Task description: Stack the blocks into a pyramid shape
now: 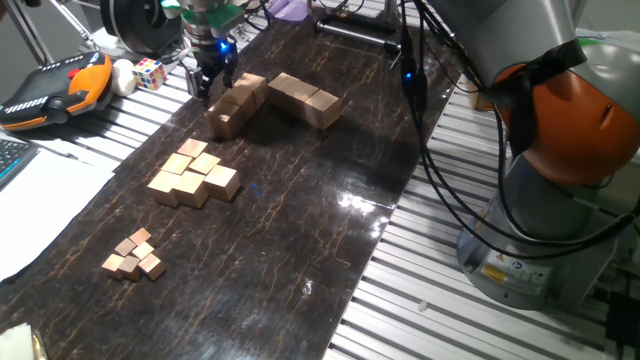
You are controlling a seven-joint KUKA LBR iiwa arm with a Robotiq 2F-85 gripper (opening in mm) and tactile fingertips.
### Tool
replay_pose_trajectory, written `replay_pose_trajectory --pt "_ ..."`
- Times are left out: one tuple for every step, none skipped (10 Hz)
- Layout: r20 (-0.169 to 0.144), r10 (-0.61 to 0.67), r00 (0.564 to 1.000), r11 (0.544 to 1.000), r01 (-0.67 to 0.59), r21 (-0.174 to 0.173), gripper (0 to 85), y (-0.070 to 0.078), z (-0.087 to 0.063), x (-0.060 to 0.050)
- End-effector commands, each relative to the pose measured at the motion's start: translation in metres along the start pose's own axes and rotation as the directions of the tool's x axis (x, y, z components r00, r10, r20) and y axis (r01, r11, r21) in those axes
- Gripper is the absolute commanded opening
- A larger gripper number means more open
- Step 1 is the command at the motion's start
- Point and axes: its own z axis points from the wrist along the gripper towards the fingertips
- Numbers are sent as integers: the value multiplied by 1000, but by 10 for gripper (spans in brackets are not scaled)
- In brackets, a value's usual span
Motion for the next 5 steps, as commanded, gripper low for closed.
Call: replay_pose_trajectory --pt "-11 -2 1000 1000 2 -3 787 0 0 0" --pt "-24 3 1000 1000 -3 0 773 0 0 0" --pt "-55 9 998 1000 -9 1 747 0 0 0" --pt "-70 29 997 1000 -29 0 727 0 0 0" --pt "-73 50 996 999 -51 -3 730 0 0 0"
